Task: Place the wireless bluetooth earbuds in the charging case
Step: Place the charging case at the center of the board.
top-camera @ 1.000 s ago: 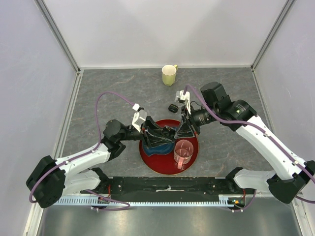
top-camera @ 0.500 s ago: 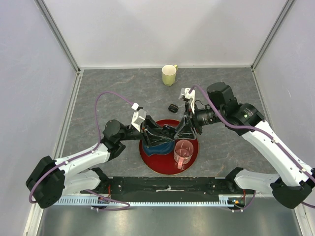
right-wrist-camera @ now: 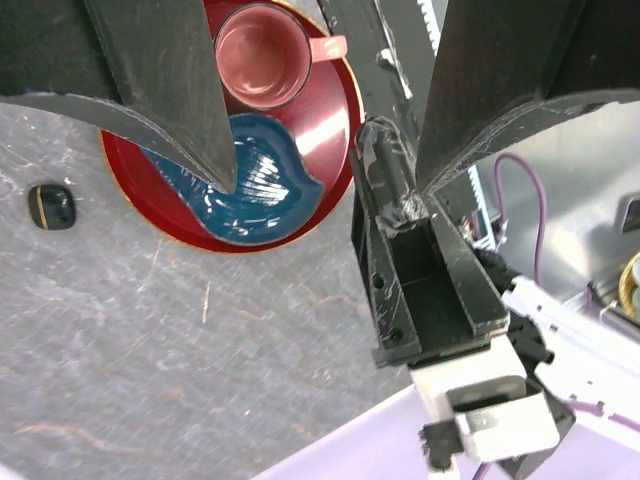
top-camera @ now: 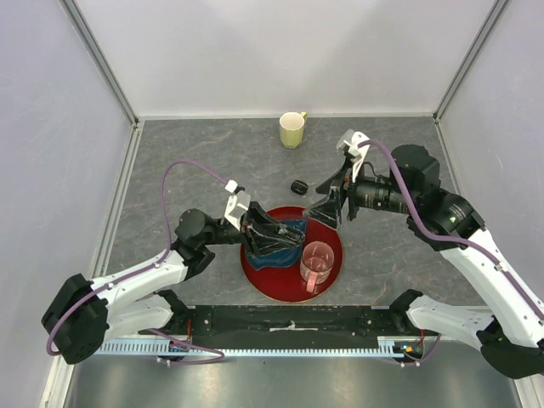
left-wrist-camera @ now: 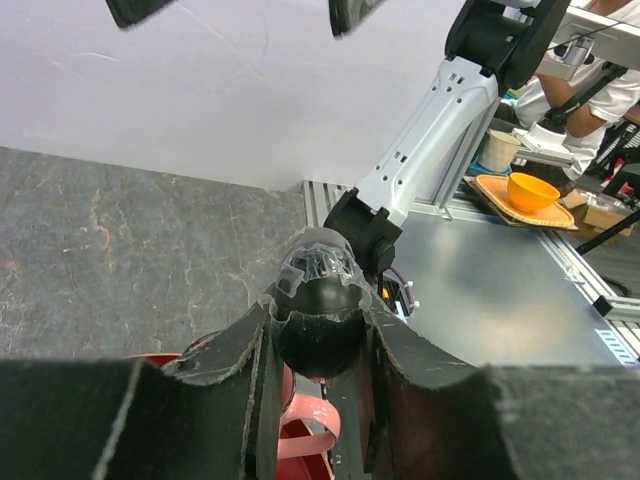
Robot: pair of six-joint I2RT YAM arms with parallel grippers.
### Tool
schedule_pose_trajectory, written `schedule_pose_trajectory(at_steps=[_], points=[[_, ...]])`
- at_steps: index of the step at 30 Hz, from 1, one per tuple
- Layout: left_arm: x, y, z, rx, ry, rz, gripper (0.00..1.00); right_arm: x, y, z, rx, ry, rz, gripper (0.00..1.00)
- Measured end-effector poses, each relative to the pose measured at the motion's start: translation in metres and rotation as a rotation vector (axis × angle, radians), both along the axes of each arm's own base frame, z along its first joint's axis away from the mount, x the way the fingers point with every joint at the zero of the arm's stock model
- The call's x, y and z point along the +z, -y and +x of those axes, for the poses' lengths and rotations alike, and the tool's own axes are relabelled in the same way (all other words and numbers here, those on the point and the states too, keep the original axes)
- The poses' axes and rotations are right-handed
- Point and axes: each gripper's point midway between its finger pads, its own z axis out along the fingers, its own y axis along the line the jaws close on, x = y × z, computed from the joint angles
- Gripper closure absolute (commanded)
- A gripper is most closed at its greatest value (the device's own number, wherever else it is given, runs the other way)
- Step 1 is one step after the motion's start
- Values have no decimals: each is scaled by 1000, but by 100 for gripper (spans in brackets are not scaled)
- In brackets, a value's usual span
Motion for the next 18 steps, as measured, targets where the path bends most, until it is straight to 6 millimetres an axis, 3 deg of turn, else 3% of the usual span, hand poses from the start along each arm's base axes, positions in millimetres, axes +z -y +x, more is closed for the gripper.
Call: schedule_pose_trajectory(at_steps=[4,7,12,18], points=[[-1,-1,3,23,-6,5,98,5,5,12,-93,12,31,18],[1,-5,5,63,-4,-4,98,-3,6,27,-181,-25,29,18],[5,-10,12,126,1,-18,98,-23,-3,48,-272,-132,56,16],[3,-11,23,190,-29,-14,98,-58,-20,52,-293,-299,128,15]])
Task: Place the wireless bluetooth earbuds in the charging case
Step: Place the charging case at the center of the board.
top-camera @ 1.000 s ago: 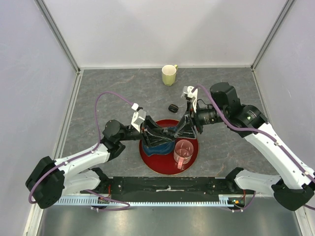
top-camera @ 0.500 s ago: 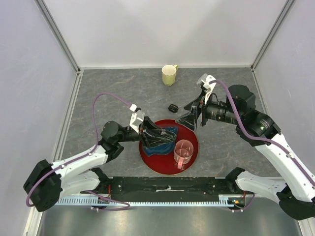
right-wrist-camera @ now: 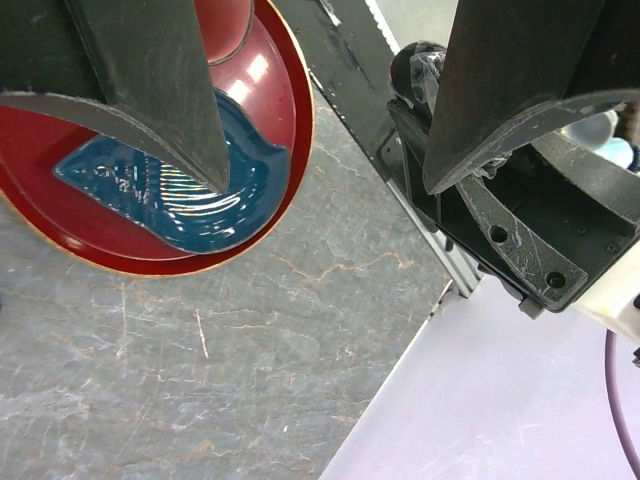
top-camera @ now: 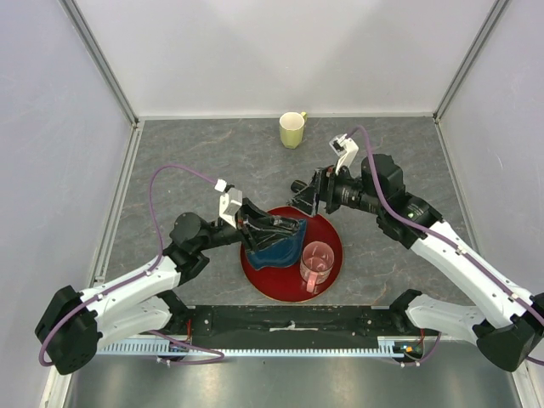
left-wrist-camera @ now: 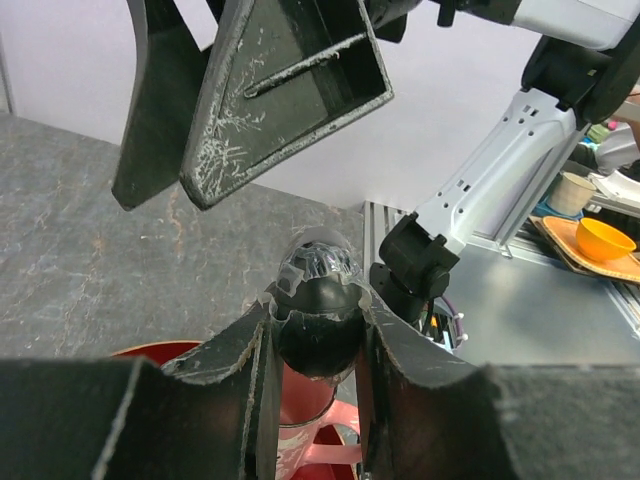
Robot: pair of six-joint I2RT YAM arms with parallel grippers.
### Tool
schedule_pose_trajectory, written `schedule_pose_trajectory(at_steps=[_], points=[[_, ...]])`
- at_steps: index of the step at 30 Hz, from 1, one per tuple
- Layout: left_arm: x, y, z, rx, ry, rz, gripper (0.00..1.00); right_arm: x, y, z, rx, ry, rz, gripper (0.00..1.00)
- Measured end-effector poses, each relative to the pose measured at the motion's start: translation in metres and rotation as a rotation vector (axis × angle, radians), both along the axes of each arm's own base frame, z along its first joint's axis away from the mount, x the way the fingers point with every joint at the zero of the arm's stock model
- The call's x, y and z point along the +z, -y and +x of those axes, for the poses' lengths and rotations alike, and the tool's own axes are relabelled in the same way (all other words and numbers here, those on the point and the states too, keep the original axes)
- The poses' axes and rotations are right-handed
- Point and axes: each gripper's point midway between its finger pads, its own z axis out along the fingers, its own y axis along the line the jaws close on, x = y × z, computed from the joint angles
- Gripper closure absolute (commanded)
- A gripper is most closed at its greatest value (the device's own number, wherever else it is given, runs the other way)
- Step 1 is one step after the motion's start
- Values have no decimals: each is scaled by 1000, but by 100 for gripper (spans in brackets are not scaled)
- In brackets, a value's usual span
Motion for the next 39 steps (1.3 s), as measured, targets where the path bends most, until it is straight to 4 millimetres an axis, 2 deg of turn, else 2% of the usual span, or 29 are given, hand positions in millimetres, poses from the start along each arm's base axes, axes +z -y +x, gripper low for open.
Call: schedule_pose_trajectory(at_steps=[2,3,9,16,20,24,27,31,35,39], points=[[-2,0,2,13,-10,4,98,-5,-3,0,0,-25,23,16],[-2,-1,3,19,-13,4,98,-6,-4,-1,0,-35,33,19],[-3,-1,7,43,-19,0,97,4,-12,-5,33,-36,90,29],[-6,-2,12,71,-40,4,97,-12,-24,-21,105,-58,50,34],[-14,0,14,82,-90,22,97,-20,-25,-16,70,-27,0,33],[-20,0,23,124,-147,30,98,-25,-20,-7,-8,-5,-39,18],[-28,-4,38,210,-208,45,98,-29,-9,4,-120,-4,-74,13],[-40,-17,70,385,-296,85,98,-31,21,16,-304,-6,-118,10],[-58,-48,106,549,-395,126,97,-25,50,26,-445,-4,-115,9],[-76,-77,145,659,-507,158,92,-32,66,34,-519,-33,-118,9]])
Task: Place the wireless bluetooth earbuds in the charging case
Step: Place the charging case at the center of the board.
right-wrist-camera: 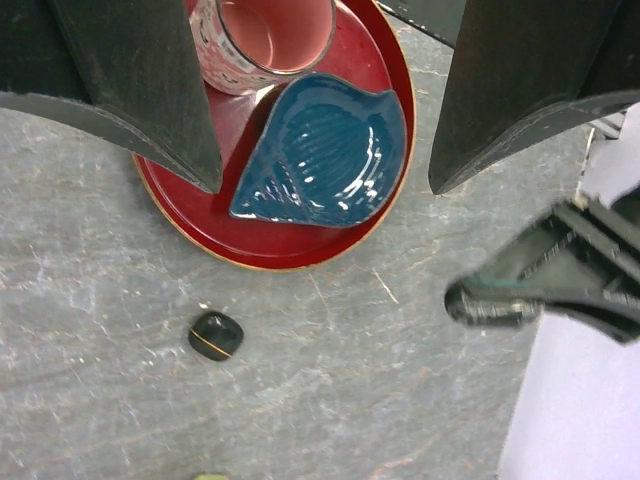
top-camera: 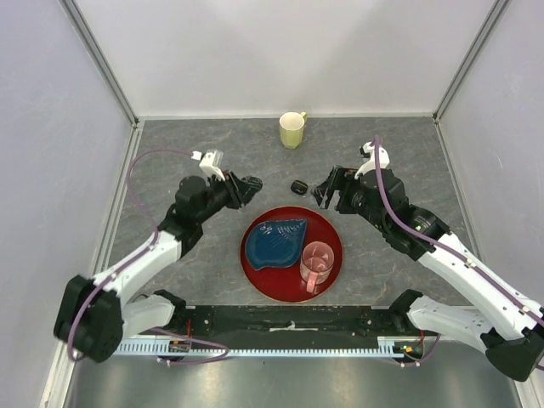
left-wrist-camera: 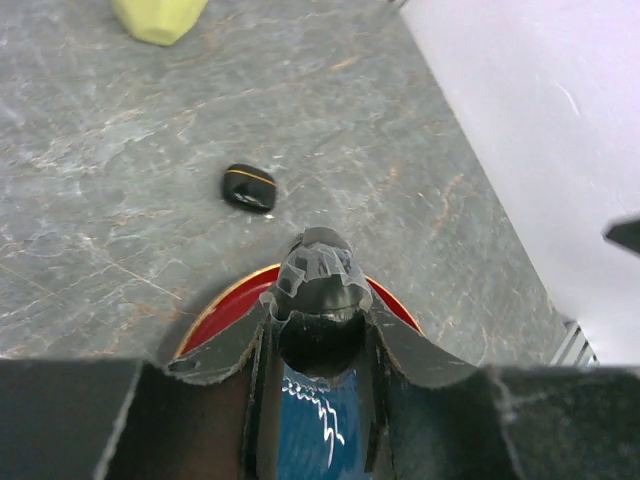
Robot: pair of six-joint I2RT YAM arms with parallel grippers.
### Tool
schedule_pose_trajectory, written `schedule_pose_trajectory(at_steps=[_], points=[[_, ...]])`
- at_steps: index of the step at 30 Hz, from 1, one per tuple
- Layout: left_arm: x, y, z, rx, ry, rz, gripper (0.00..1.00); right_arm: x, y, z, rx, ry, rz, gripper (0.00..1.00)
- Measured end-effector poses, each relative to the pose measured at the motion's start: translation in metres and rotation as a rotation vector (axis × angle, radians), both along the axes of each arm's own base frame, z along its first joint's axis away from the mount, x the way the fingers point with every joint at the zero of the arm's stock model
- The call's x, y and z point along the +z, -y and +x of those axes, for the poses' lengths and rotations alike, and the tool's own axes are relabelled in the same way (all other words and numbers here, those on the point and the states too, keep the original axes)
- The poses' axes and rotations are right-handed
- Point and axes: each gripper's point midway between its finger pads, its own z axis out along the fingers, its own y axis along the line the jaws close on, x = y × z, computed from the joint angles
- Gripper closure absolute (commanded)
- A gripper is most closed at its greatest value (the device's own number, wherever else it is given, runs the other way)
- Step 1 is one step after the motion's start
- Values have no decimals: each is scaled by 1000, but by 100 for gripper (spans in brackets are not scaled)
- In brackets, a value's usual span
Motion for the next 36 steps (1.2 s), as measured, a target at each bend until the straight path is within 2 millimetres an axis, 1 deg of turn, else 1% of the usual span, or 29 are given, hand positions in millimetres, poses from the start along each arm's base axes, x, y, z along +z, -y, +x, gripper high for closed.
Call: schedule_pose_trajectory(at_steps=[2,3,5,6,10,12,14,15,17,18,20,23,28,30,36], points=[[-10,-7,25,26,-70,9,95,-10,5,1,-16,-27,-7,9],[-16,-7,36,28,-108,4,97,-15,6,1,-18,-39,-11,9],[-29,-4,53,6,-183,-16,98,-24,8,-1,-16,-69,-18,9],[-38,0,64,-25,-236,-38,98,-28,8,-3,-13,-83,-21,9],[-77,15,90,-105,-392,-86,98,-36,8,-6,-1,-108,-20,10],[-94,24,94,-141,-460,-102,97,-40,9,-8,1,-117,-20,9],[-104,30,98,-160,-499,-112,96,-43,10,-9,3,-124,-20,9],[-107,32,101,-166,-511,-117,93,-44,10,-10,3,-127,-20,9],[-110,36,107,-173,-527,-125,92,-45,11,-9,3,-129,-20,9],[-110,37,110,-176,-531,-130,88,-45,12,-9,2,-131,-19,9],[-112,40,118,-177,-538,-135,86,-45,12,-8,1,-132,-18,9],[-121,43,128,-163,-561,-136,81,-49,11,-7,8,-146,-22,9],[-140,43,132,-134,-637,-133,79,-55,9,-6,16,-165,-30,9],[-146,43,135,-115,-662,-133,77,-55,9,-6,21,-167,-30,9],[-163,46,135,-82,-726,-124,73,-56,9,-5,21,-168,-27,9]])
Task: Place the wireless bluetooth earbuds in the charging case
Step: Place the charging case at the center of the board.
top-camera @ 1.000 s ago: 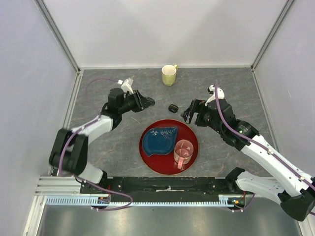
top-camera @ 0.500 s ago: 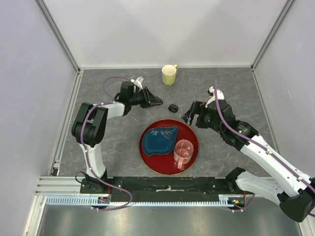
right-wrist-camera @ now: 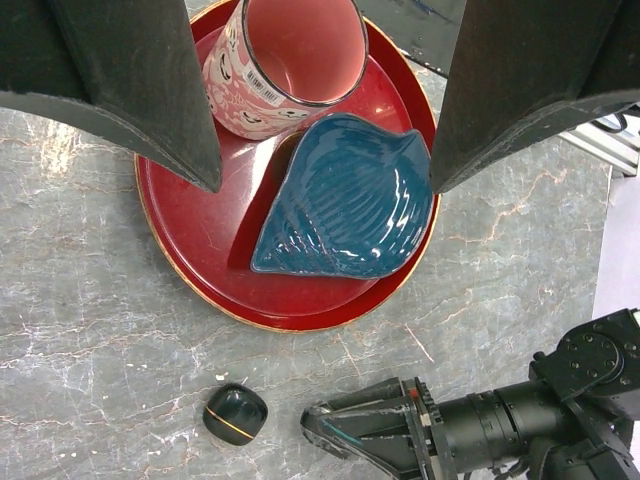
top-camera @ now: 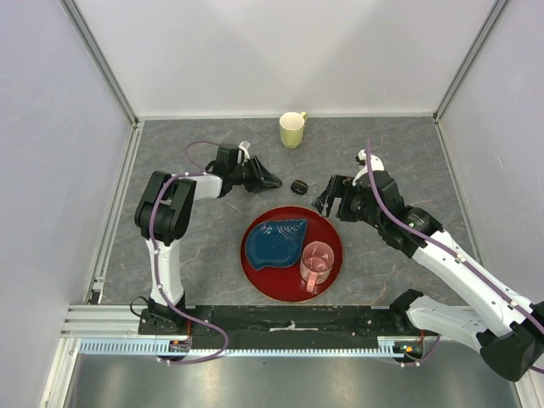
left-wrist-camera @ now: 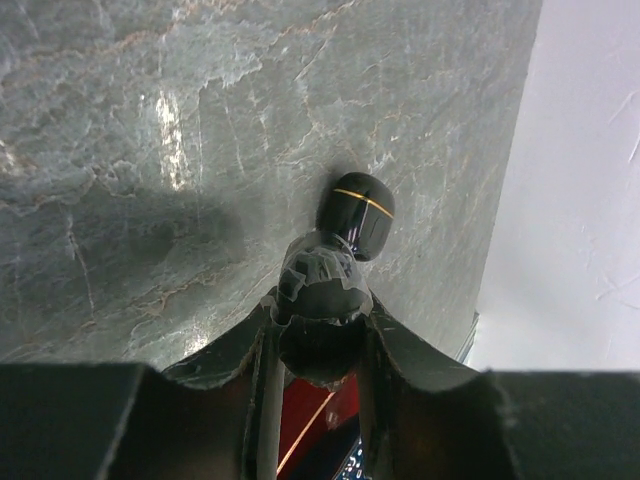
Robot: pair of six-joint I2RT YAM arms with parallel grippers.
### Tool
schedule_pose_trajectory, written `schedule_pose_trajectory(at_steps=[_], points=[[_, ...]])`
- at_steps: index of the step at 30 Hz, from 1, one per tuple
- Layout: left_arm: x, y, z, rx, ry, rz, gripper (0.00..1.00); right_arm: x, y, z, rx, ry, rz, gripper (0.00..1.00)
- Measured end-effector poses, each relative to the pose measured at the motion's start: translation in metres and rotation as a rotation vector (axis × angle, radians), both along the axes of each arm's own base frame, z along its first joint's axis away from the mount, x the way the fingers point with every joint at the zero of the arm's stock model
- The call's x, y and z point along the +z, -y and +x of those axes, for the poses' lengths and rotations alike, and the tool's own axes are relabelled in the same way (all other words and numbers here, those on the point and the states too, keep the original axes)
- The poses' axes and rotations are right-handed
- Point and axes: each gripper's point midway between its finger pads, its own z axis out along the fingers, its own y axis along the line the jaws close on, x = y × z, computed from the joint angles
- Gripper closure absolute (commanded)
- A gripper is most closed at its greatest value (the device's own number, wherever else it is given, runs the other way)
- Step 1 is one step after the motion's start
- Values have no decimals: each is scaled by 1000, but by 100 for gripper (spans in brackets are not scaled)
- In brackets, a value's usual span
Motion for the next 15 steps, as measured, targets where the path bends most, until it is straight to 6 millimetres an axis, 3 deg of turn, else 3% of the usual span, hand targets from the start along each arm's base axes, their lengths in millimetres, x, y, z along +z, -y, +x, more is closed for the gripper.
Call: schedule_pose_trajectory(at_steps=[7,11,12,15], points=[[-13,8,-10,1,-50,29,68,4,3,-1,-7,15,13,9],[-18,6,-12,15,-81,57,59,5,6,-3,-7,22,20,9],[-19,5,-12,18,-86,63,52,5,6,-4,-7,24,21,9],[-23,2,-14,27,-103,80,49,6,8,-6,-7,30,25,9]])
